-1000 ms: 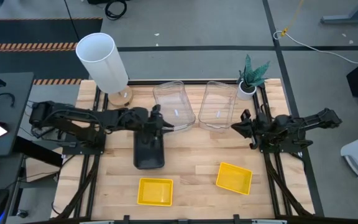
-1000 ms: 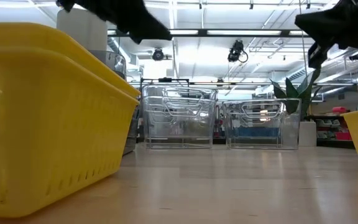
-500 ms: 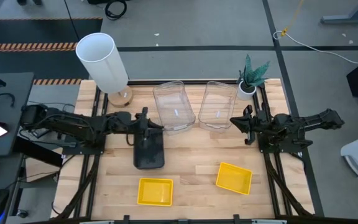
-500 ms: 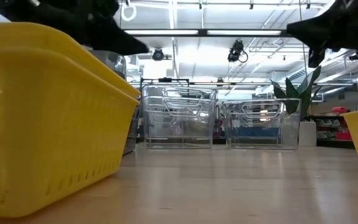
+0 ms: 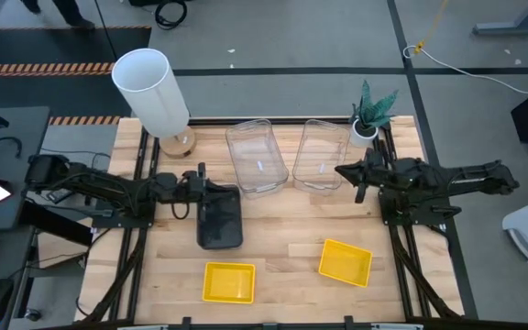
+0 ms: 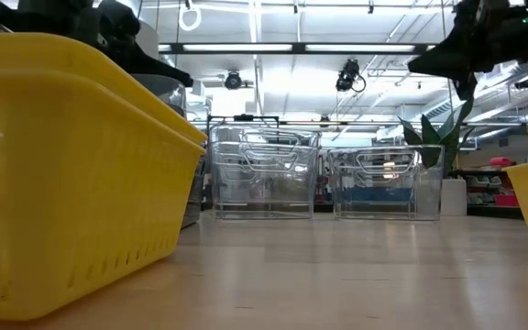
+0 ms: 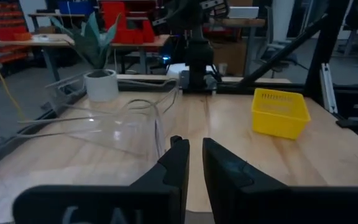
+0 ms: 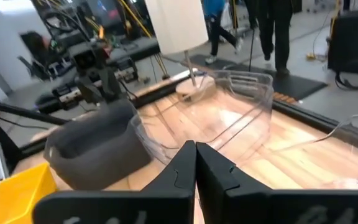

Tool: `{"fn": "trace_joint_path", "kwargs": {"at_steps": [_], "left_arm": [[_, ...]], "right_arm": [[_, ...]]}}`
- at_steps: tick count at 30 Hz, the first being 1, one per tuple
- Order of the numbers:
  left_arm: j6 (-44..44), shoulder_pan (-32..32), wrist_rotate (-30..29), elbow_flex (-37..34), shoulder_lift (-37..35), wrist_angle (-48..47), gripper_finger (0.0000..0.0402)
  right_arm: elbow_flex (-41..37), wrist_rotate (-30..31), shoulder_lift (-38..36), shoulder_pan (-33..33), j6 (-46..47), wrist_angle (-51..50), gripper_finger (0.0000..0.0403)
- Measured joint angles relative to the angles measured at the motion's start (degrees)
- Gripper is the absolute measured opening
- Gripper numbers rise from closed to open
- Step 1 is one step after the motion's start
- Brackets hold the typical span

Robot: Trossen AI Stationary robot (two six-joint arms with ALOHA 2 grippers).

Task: Stack baskets by color
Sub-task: Stack the right transparent bin on top of the transparent bin

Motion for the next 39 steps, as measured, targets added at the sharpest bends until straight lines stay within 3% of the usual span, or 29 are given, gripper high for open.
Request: {"fn": "trace_joint_path", "kwargs": {"at_steps": [4, 14, 24, 32, 39], "left_arm": [[1.31, -0.02, -0.32, -0.76, -2.28, -2.5, 0.005], [2.56, 0.0, -2.88, -4.59, -19.03, -11.99, 0.005], [2.55, 0.0, -3.77, -7.97, -33.12, -18.41, 0.005], [2.68, 0.0, -6.49, -10.6, -39.55, -20.1, 0.005], [3.06, 0.0, -7.39, -11.66, -43.5, -21.79, 0.005]], "right_arm": [[2.62, -1.23, 3.99, -0.1, 0.26, -2.2, 0.0023], [9.64, -2.17, 12.69, -0.12, 1.59, -13.19, 0.004], [16.21, -4.1, 27.2, -0.34, 2.13, -20.67, 0.0115], [23.35, -6.5, 41.71, -4.05, -0.89, -24.93, 0.0167], [31.51, -10.5, 51.89, -6.48, -4.22, -30.07, 0.0174]]}}
